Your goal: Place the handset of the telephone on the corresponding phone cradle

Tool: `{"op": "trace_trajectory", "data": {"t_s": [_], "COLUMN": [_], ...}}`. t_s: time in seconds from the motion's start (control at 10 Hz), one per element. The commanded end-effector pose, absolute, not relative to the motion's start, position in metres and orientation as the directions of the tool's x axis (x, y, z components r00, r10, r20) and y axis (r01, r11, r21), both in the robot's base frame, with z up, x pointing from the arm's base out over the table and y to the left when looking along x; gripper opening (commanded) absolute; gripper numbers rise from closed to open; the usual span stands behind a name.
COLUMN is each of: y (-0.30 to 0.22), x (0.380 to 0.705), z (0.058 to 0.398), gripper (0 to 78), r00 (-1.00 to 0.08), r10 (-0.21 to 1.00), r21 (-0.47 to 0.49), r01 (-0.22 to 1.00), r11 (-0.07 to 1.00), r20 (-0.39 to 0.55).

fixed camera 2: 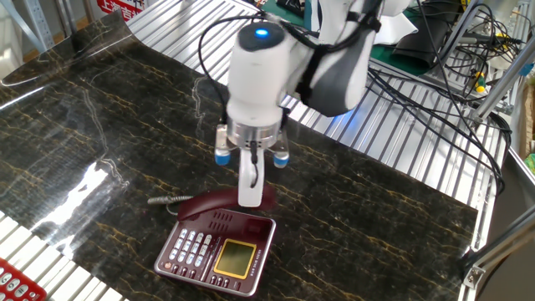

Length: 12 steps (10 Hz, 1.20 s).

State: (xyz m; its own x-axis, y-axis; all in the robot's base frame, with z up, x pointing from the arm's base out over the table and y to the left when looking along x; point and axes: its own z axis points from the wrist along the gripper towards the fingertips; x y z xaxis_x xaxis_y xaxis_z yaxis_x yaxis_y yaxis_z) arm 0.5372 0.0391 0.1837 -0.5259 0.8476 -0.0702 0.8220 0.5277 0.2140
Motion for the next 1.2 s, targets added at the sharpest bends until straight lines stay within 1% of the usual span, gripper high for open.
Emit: {"op": "trace_trajectory", "data": {"t_s": [0.1,0.4,0.7,0.9,1.1,1.2], "y": [0.0393,0.0393,0.0393,0.0393,0.0393,0.0391], "x": [0.5383,0.5383,0.5383,0.5383,0.5383,0.5388], "z": [0.1858,0.1858,0.1858,0.1858,0.1858,0.1861], "gripper": [1.1,1.1,1.1,1.1,1.1,1.1], "r00": [-0.481,-0.472,-0.434,-0.369,-0.277,-0.228], "r10": [0.852,0.858,0.877,0.901,0.928,0.943], "r21": [0.182,0.184,0.182,0.171,0.145,0.136], "r01": [0.836,0.842,0.864,0.896,0.937,0.954], "r11": [0.517,0.507,0.470,0.410,0.319,0.266], "r20": [-0.207,-0.204,-0.206,-0.226,-0.249,-0.241]}}
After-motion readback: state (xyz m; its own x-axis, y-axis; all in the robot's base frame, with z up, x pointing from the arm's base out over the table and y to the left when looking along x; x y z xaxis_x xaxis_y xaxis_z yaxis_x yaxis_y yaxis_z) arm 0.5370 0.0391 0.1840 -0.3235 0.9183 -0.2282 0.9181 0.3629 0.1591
